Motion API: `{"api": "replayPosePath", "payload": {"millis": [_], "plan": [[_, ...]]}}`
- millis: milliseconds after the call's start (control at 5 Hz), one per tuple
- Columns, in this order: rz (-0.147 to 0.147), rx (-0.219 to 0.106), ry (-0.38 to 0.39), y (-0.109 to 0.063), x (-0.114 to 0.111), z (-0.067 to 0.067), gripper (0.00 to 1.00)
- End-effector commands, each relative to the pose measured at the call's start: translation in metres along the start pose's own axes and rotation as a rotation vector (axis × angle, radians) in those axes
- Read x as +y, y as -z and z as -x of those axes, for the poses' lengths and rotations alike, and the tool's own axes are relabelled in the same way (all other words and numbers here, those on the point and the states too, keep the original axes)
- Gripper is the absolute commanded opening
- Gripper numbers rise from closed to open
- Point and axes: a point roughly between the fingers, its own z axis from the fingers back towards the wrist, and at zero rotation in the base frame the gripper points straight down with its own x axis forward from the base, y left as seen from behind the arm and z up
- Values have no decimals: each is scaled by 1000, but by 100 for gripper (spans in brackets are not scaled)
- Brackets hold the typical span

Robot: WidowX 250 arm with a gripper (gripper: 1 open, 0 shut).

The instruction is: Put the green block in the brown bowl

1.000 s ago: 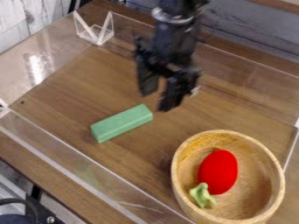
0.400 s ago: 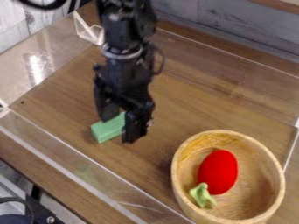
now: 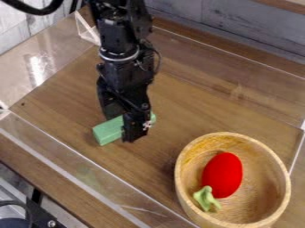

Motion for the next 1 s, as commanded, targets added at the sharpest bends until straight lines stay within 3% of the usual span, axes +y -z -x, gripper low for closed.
{"api": "replayPosePath", "payload": {"millis": [0, 400, 800], "plan": [[-23, -56, -59, -5, 12, -11, 100], [-21, -73, -154, 3, 25, -18, 100], [1, -71, -64, 28, 32, -5, 100]]}}
